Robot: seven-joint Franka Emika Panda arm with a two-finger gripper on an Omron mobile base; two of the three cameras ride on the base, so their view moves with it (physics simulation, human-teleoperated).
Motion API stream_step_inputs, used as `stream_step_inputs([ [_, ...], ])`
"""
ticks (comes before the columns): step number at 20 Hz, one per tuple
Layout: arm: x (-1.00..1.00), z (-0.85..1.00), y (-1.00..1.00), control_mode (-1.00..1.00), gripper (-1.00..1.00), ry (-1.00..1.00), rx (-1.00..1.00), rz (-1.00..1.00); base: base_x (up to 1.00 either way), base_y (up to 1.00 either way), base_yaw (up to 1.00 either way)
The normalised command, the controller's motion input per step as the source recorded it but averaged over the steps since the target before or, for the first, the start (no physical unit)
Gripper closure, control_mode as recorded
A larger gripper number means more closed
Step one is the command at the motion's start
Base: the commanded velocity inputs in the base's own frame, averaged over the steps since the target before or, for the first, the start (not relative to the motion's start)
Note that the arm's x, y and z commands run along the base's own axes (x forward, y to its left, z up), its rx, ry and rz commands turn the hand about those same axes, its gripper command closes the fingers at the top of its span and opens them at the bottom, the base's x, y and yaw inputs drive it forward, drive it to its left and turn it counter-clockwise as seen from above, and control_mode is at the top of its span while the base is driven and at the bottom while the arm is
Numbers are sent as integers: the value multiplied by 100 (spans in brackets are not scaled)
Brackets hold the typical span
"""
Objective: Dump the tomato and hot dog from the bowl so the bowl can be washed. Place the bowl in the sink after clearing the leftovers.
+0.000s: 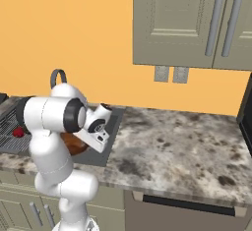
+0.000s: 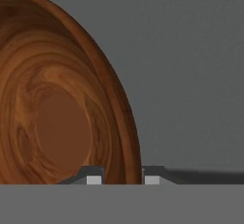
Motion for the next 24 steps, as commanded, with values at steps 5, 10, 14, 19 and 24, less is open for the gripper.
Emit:
stream_step_inputs([
  [5,11,-36,7,-100,100,-1,-1,0,0,0,0],
  [10,22,-21,15,-100,100,0,-2,-1,0,0,0],
  [14,36,-17,23,-100,100,-1,-4,-3,0,0,0],
  [19,31,-21,11,-100,100,-1,-5,-4,0,0,0],
  [24,14,-41,0,-100,100,-2,-5,-6,0,0,0],
])
